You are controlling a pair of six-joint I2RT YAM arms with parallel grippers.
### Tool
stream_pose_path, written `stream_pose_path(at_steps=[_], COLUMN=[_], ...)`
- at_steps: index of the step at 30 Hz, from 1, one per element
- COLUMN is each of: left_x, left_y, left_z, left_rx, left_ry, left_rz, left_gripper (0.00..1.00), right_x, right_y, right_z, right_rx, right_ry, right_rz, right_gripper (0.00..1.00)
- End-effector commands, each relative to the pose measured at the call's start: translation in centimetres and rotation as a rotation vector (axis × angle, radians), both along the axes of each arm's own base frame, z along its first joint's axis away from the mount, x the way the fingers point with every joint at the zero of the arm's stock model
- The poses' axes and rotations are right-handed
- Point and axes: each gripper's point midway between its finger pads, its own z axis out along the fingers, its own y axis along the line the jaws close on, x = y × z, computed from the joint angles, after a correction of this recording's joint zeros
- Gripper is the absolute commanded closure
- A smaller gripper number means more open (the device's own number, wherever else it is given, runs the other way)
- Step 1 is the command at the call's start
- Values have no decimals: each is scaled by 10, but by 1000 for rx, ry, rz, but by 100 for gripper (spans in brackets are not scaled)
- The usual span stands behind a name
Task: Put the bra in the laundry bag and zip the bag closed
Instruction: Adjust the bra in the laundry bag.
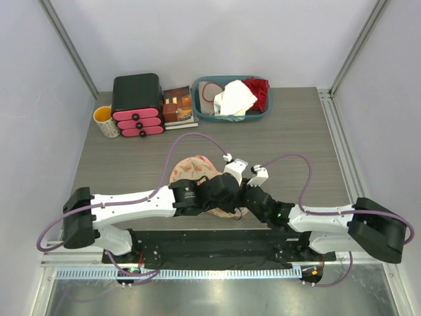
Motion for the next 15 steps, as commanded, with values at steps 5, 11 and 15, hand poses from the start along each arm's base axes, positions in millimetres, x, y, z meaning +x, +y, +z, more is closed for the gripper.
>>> stream_pose_path(at_steps=[5, 11, 15], left_x=[24, 40, 46], left_y=[25, 40, 42], left_z=[30, 26, 19], left_rx=[-99, -61, -36], left_ry=[-21, -32, -31], left_rz=[108, 158, 168], left_gripper=[100, 100, 100], right_x=[-17, -41, -51], right_y=[-19, -39, -42], right_z=[19, 15, 39], right_rx=[-31, -50, -21], right_ry=[68, 114, 94], right_rz=[30, 80, 133], right_gripper=[65, 57, 51])
